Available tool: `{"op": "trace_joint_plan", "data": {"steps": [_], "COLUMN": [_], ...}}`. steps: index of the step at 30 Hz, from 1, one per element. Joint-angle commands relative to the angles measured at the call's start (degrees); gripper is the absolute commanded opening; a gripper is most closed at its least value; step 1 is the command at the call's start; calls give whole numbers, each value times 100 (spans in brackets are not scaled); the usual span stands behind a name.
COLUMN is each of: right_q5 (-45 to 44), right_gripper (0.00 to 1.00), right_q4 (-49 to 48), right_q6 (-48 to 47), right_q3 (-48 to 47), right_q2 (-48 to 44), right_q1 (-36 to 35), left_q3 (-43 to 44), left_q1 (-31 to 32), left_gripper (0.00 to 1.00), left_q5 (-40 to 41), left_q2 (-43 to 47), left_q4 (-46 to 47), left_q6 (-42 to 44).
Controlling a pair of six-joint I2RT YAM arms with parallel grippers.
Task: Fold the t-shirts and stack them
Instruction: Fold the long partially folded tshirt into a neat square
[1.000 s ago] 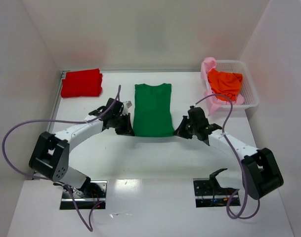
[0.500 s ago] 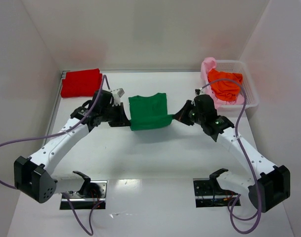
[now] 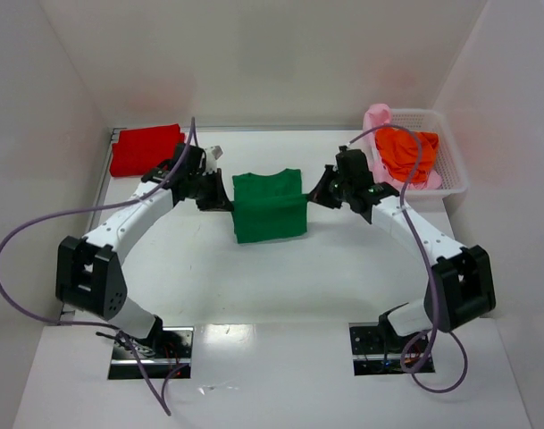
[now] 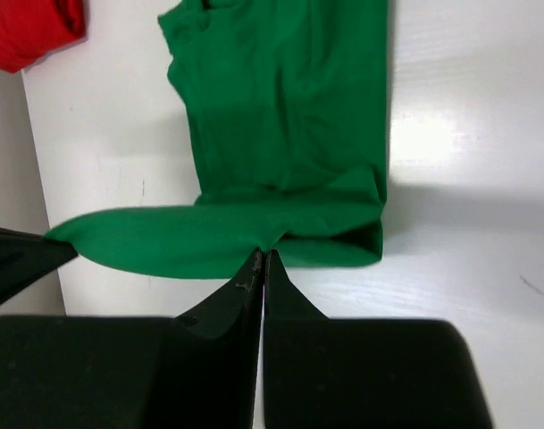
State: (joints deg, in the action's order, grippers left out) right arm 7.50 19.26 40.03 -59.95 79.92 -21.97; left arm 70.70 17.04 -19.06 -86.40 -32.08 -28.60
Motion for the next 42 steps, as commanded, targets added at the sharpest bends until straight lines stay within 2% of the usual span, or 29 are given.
{"op": "trace_joint_plan", "data": {"steps": [1,13,23,32,42], "right_q5": [-117,122,156,208,331], "right_gripper": [0,0,0,2,2], "right_q4": [-434,-643,-715,-775,-924], "right_q6": [-296,-548,-601,-707,-759], "right_q3": [-649,-1906,-2653,-3112,-3760], "right_q2": [393,1832,2662,3411,4292], "right_q1": [267,562,562,615,834], "left_q3": [454,1687,2193,2299,2940], "left_q1": [-191,-574,-797,-1011,-1176], "left_gripper": [0,0,0,0,12], "left_q5": [-251,-573,-626,-755,-916], "left_q2": [-401,-1704,-2319,-2967,-3811], "left_q4": [79,185,238,442,765], "left_q6": [217,363,433,416,311]}}
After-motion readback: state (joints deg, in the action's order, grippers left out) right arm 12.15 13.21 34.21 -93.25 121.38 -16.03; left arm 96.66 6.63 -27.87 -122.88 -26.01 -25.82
